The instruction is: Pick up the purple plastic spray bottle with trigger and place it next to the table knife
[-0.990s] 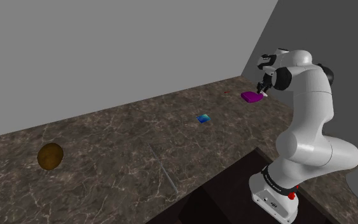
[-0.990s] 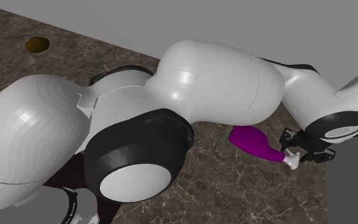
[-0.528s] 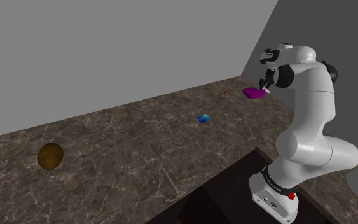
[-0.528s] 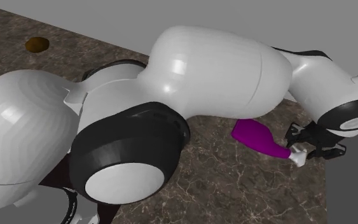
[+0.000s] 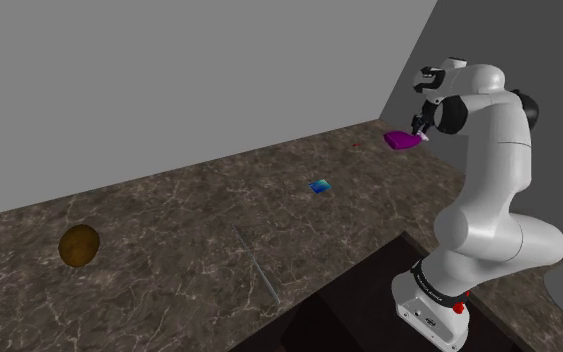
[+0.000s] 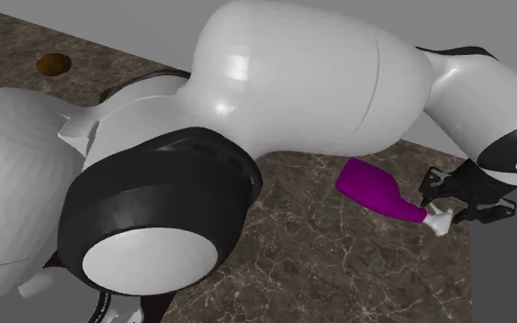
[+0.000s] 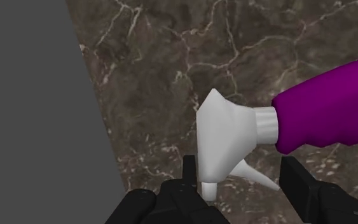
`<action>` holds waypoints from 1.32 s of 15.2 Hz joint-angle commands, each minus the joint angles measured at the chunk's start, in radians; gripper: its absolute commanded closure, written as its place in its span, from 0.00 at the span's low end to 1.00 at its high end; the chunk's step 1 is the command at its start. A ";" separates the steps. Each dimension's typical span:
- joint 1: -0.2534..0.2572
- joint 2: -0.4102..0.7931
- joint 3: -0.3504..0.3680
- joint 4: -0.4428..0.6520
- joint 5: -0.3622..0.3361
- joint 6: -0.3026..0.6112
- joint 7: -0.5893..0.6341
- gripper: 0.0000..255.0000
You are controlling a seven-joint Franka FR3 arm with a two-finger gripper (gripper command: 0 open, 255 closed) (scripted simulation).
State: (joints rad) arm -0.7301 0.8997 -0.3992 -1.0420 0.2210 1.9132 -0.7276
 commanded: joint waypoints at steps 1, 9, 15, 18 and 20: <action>0.047 -0.073 -0.009 -0.128 -0.010 0.051 0.012 1.00; 0.253 -0.355 -0.042 -0.602 -0.077 0.234 0.119 1.00; 0.387 -0.517 -0.053 -0.843 -0.144 0.315 0.243 1.00; 0.448 -0.590 -0.051 -0.943 -0.181 0.344 0.317 1.00; 0.486 -0.635 -0.048 -1.002 -0.207 0.358 0.370 1.00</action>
State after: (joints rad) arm -0.2639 0.2924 -0.4471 -2.0063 0.0290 2.2610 -0.3851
